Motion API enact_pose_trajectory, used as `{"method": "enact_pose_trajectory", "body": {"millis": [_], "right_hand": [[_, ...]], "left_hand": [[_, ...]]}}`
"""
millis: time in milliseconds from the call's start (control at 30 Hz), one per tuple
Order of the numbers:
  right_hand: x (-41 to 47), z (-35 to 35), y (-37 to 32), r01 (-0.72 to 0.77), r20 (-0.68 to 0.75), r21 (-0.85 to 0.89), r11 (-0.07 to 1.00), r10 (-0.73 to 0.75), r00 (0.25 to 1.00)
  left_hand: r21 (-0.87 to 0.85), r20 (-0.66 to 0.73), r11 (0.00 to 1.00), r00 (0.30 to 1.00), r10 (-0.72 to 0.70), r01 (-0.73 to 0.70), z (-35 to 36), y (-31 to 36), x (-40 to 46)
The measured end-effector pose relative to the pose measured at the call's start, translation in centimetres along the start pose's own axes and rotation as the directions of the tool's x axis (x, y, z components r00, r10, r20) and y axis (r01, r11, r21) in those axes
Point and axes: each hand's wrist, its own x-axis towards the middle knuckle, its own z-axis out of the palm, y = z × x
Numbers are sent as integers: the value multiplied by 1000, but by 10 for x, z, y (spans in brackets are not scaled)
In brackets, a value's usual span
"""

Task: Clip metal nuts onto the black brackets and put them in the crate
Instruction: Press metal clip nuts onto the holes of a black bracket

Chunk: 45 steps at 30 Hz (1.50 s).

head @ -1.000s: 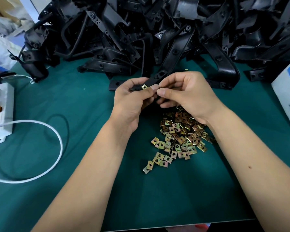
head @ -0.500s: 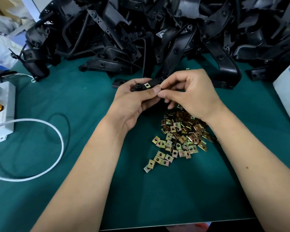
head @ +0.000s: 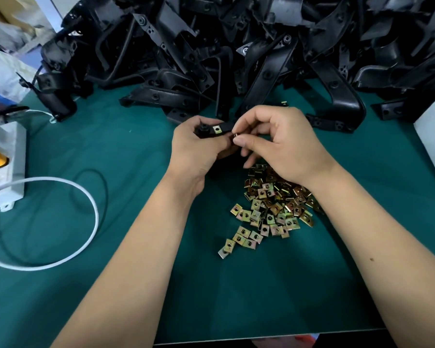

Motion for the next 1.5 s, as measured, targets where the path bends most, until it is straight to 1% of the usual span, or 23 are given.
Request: {"method": "enact_pose_trajectory", "body": {"millis": [67, 100, 167, 300, 400, 467, 533, 567, 700, 767, 867, 967, 1067, 1100, 1200, 1300, 1433, 1500], "right_hand": [[2, 0, 0, -13, -14, 22, 1000, 13, 1000], [2, 0, 0, -33, -23, 34, 999, 34, 999], [3, -2, 1, -78, -27, 64, 995, 79, 996], [3, -5, 3, -166, -16, 176, 970, 171, 985], [3, -6, 5, -238, 7, 234, 943, 243, 970], [2, -6, 5, -264, 8, 266, 927, 272, 962], [2, -7, 3, -279, 14, 304, 911, 288, 957], [2, -8, 3, -287, 24, 317, 904, 295, 955], [3, -7, 2, -316, 35, 303, 899, 320, 947], [2, -5, 1, -318, -6, 323, 891, 337, 941], [4, -9, 2, -311, -114, 385, 869, 379, 918], [3, -14, 3, -318, -155, 441, 839, 420, 894], [2, -11, 1, -324, -161, 449, 832, 432, 887], [3, -9, 1, -313, -172, 445, 839, 423, 889], [3, -6, 0, -249, -211, 448, 858, 373, 904], [2, -2, -1, -216, -232, 440, 872, 343, 910], [3, 2, -3, -191, -258, 440, 877, 327, 909], [3, 6, -3, -185, -281, 480, 857, 351, 893]], "left_hand": [[-135, 103, 986, 991, -83, 97, -5, 5, 2], [-174, 153, 976, 983, -102, 129, -7, 6, 2], [-152, 176, 981, 980, -90, 117, -8, 7, 1], [-115, 160, 993, 987, 23, -5, -7, 5, -1], [35, 181, 987, 972, 149, -158, -11, 2, 0], [139, 203, 962, 958, 203, -234, -11, -1, 1], [216, 196, 936, 951, 237, -278, -11, -3, 2], [225, 190, 932, 951, 244, -284, -12, -4, 2], [238, 179, 934, 957, 228, -267, -10, -6, 2], [224, 132, 943, 967, 220, -245, -9, -6, 3], [187, 21, 964, 981, 191, -191, -13, -5, 5], [201, 14, 974, 995, 101, -102, -13, 1, 2], [88, 39, 995, 999, 33, -37, -8, 4, -1], [47, 21, 998, 999, 29, -30, -5, 5, -1], [-114, -99, 993, 995, 28, -39, 1, 4, -6], [-257, -140, 965, 990, 9, -45, 10, 2, -12], [-350, -150, 935, 989, 0, -54, 24, -2, -18], [-372, -136, 927, 991, -5, -46, 28, -4, -20]]}}
